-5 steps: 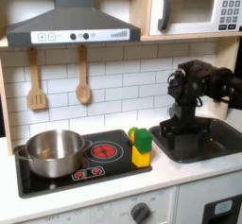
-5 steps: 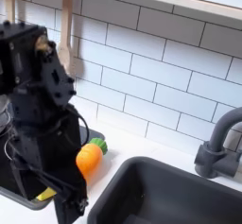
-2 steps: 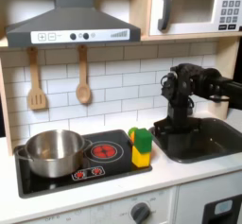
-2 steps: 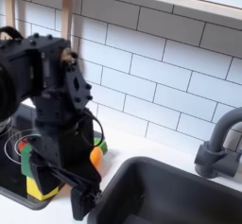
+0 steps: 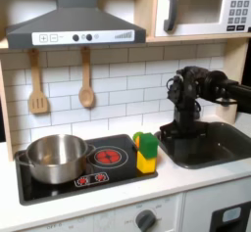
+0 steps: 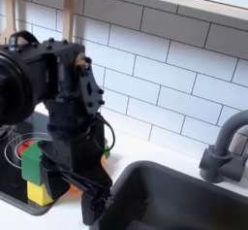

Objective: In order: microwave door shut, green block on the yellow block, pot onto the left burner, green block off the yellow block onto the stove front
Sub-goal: 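Move the green block off the yellow block onto the stove front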

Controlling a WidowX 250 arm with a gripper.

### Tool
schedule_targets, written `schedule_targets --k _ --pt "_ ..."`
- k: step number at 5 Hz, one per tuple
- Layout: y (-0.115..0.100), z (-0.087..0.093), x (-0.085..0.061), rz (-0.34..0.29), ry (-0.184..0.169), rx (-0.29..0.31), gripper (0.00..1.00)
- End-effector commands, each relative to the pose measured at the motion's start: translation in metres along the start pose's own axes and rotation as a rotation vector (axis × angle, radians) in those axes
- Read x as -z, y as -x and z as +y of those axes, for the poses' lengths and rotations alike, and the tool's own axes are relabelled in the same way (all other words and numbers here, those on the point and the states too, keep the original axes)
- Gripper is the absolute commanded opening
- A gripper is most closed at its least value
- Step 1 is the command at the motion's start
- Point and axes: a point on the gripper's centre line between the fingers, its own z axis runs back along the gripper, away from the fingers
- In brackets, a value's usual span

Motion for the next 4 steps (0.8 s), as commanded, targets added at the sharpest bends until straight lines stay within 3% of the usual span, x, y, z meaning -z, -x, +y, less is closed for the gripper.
schedule_targets --k 1,3,4 --pt "-0.01 0.009 0.011 0.0 -0.005 -0.021 1.0" --pt "-0.029 0.014 0.018 -0.008 -0.005 -0.048 1.0" --pt "-0.038 0.022 0.012 -0.019 -0.01 -0.071 1.0"
